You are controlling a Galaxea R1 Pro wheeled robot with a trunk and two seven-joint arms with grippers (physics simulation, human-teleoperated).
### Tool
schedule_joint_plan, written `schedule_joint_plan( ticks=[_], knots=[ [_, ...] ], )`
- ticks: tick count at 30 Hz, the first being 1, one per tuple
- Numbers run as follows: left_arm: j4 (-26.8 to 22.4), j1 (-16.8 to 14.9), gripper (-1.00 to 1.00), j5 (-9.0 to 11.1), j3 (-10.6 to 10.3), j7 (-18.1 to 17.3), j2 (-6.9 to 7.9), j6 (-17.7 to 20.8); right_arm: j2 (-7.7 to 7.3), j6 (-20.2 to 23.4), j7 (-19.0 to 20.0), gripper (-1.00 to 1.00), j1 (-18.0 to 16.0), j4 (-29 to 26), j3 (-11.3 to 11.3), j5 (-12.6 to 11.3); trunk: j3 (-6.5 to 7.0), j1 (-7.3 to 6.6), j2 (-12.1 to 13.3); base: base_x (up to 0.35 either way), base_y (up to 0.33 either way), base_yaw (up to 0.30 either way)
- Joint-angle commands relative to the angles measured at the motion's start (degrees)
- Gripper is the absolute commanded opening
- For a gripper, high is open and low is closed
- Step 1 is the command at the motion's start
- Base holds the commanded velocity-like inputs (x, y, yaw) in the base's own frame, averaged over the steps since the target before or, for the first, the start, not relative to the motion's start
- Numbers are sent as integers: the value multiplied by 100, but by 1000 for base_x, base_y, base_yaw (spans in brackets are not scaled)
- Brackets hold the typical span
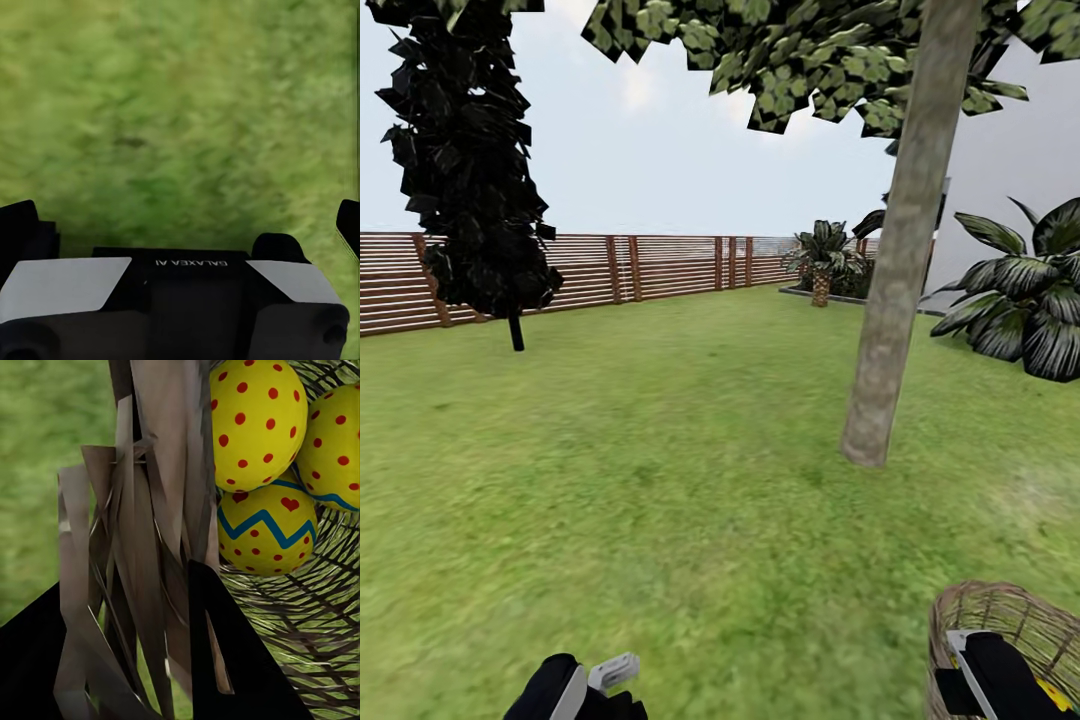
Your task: Take the three Easter eggs out of the wicker basket on the lawn in the garden, then place them on the lawn next to a single tree (choose any tree) so that all three eggs are next to the same tree and none are left in the basket.
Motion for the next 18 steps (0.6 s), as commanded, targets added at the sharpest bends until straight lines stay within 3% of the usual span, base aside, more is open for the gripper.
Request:
schedule_joint_plan(
  ticks=[1, 18],
  knots=[
    [-6, -4, 100, 10, 31, 2, -7, 30, 0, 23, 31, -100, -4, -7, -4, 141, -6, 3, -3, 347, 0, 0],
    [-6, -4, 100, 1, 31, 2, -7, 30, 35, 23, 30, -100, -4, 2, 5, 149, -6, 3, -3, 347, 0, 0]
  ],
)
